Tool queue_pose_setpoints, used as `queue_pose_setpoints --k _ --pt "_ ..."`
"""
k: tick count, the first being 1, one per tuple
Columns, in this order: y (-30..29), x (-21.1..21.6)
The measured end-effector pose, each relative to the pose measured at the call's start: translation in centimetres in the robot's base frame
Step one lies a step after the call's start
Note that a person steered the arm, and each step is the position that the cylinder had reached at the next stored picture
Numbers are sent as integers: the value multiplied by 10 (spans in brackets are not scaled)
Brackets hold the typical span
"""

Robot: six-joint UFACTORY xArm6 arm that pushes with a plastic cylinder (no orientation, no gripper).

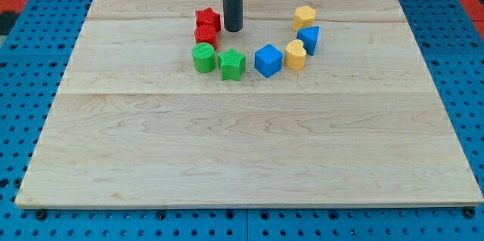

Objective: Slightly push the red blocks to the left side

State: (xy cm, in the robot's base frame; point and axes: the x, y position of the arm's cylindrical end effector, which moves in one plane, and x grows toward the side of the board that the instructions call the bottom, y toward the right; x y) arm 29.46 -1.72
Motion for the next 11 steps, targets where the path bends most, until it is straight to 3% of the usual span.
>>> queue_pose_setpoints --k 2,3,4,6,8,9,11 --pt "-34 -34" --pt "36 -44" --pt "45 3" --pt "-22 11" --pt "-49 17" --pt "12 5" --pt "0 -42"
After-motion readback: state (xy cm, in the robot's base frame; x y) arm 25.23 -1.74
